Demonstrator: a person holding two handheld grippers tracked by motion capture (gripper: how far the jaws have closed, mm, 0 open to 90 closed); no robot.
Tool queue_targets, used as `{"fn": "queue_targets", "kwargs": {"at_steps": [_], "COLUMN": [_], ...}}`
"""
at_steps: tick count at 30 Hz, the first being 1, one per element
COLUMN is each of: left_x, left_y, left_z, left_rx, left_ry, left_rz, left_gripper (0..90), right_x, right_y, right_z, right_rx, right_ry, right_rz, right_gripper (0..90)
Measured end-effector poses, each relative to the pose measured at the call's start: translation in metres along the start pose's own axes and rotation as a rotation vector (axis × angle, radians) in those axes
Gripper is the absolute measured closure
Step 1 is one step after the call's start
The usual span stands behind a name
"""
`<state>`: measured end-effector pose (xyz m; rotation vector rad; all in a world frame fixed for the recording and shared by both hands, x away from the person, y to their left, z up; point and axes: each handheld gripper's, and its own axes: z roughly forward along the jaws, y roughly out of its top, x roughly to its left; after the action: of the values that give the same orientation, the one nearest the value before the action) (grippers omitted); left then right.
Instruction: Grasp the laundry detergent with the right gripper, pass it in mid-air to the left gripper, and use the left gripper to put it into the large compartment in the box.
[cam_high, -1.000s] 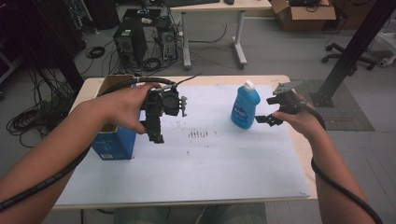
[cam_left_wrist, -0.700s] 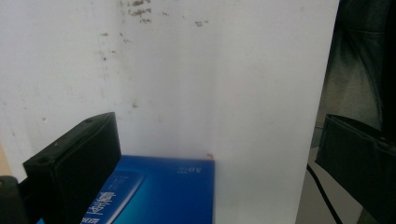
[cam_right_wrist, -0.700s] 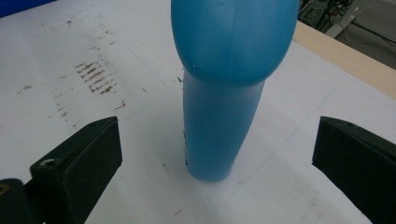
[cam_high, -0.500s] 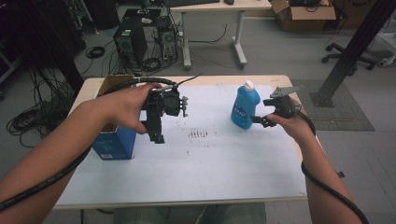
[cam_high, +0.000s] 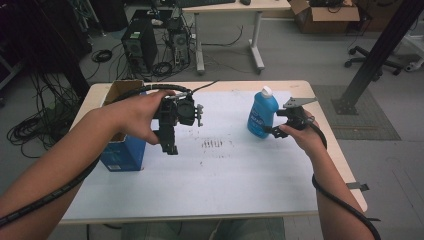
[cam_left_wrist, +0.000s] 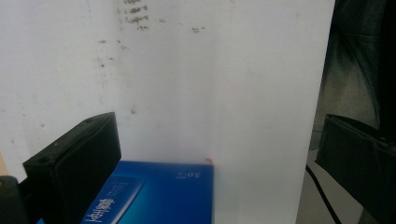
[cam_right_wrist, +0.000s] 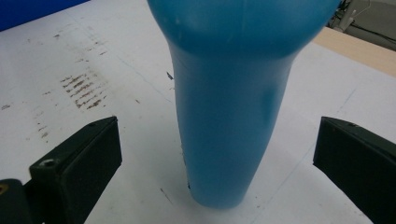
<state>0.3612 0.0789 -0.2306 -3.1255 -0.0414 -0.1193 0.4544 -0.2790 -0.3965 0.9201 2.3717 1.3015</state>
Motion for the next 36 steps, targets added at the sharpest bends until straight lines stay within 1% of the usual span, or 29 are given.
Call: {"fn": "queue_targets", "kwargs": {"at_steps": [4, 6, 8, 14, 19, 24, 31, 33, 36], "left_x": [0.001, 0.002, 0.003, 0.003, 0.003, 0.003, 0.003, 0.004, 0.004], "left_y": [-0.002, -0.003, -0.003, -0.004, -0.005, -0.006, -0.008, -0.009, -0.009], "left_z": [0.001, 0.003, 0.003, 0.005, 0.006, 0.006, 0.008, 0.007, 0.007], "left_rx": [-0.002, -0.001, 0.001, 0.000, 0.003, 0.002, 0.002, 0.003, 0.003], "left_ry": [-0.001, -0.007, -0.007, -0.011, -0.011, -0.011, -0.015, -0.014, -0.013], "left_rz": [-0.006, -0.008, -0.011, -0.013, -0.014, -0.018, -0.023, -0.024, -0.024], "left_gripper": [0.2, 0.2, 0.2, 0.2, 0.2, 0.2, 0.2, 0.2, 0.2], "right_x": [-0.001, -0.001, -0.002, -0.003, -0.004, -0.004, -0.003, -0.003, -0.003], "right_y": [-0.004, -0.006, -0.007, -0.009, -0.012, -0.012, -0.013, -0.014, -0.014], "right_z": [0.006, 0.010, 0.013, 0.018, 0.023, 0.027, 0.032, 0.033, 0.033], "right_rx": [-0.006, -0.011, -0.015, -0.025, -0.053, -0.070, -0.102, -0.118, -0.125], "right_ry": [0.001, 0.009, 0.008, 0.005, 0.005, 0.003, -0.034, -0.038, -0.041], "right_rz": [0.009, 0.025, 0.029, 0.043, 0.065, 0.075, 0.102, 0.114, 0.115], "right_gripper": [1.0, 1.0, 1.0, 1.1, 0.9, 0.8, 0.4, 0.4, 0.4]}}
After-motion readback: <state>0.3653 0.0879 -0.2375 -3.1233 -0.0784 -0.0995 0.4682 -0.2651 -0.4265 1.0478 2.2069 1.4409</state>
